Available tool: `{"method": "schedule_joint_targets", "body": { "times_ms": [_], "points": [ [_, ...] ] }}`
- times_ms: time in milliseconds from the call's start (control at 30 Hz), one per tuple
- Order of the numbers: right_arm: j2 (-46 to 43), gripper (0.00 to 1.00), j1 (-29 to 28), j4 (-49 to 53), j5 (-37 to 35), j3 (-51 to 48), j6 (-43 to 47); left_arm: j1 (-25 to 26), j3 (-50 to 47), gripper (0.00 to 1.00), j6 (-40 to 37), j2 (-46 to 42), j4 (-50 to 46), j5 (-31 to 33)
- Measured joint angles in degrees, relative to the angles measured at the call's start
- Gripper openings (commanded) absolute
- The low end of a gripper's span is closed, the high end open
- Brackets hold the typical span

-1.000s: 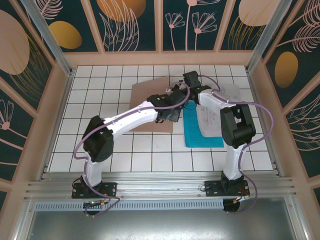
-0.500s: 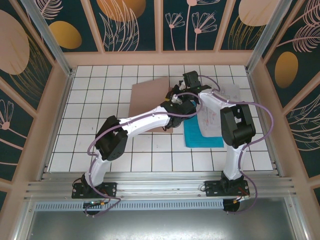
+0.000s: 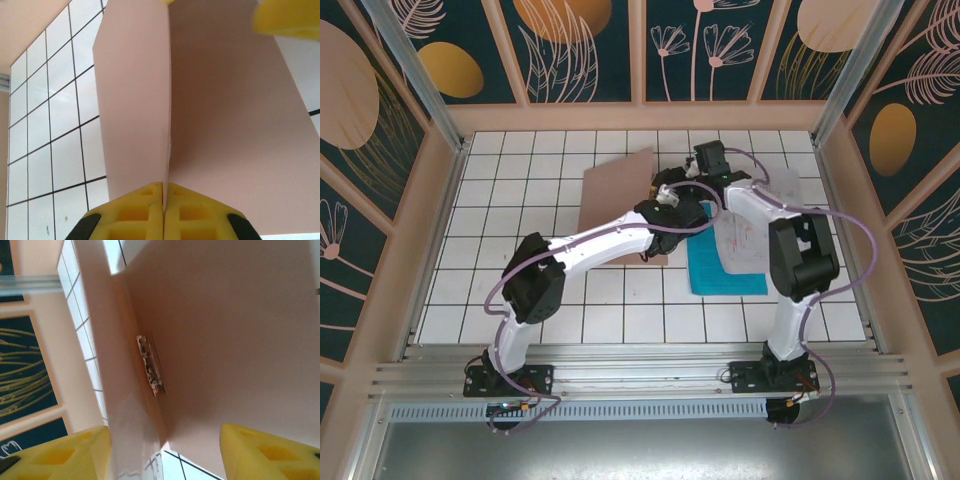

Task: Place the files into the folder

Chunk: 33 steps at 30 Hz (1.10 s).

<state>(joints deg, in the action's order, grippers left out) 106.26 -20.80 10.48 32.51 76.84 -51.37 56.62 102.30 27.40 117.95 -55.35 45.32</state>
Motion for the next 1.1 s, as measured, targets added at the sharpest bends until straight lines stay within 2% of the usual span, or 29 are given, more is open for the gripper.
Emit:
{"method": "schedule_joint_targets", "body": {
  "times_ms": [133, 267, 467, 633, 700, 767, 900, 1100],
  "points": [
    [-5.8, 0.48, 2.0, -1.7, -2.9, -4.6, 0.2, 0.0, -1.8, 0.0, 1.4, -4.5, 0.0, 0.0],
    [-3.5, 0.4, -0.3, -2.9, -4.5, -4.6, 0.3, 0.0, -3.7, 0.0, 2.7, -8.2, 0.0, 0.0],
    [8.1, 0.38, -7.1, -2.0, -6.4, -1.2, 0.2, -0.5, -6.4, 0.0, 4.7, -11.5, 0.0, 0.0],
    [13.4, 0.37, -8.1, 0.6, -7.7, 1.1, 0.4, -2.2, -8.6, 0.0, 7.7, -14.1, 0.0, 0.0],
    [13.8, 0.37, -7.8, 0.9, -7.4, 1.2, 0.4, -3.6, -10.4, 0.06, 9.4, -16.3, 0.2, 0.0],
    [13.8, 0.37, -7.8, 0.9, -7.6, 1.2, 0.5, -5.8, -13.4, 0.14, 11.5, -20.2, 0.5, -0.3],
    [13.7, 0.36, -7.7, 0.0, -7.5, 0.4, 1.1, -12.2, -20.9, 0.22, 15.1, -28.3, 0.9, -2.7],
    [12.9, 0.36, -7.4, -2.7, -7.1, -1.8, 1.6, -27.0, -32.5, 0.44, 19.1, -37.5, 2.4, -9.0]
  ]
}}
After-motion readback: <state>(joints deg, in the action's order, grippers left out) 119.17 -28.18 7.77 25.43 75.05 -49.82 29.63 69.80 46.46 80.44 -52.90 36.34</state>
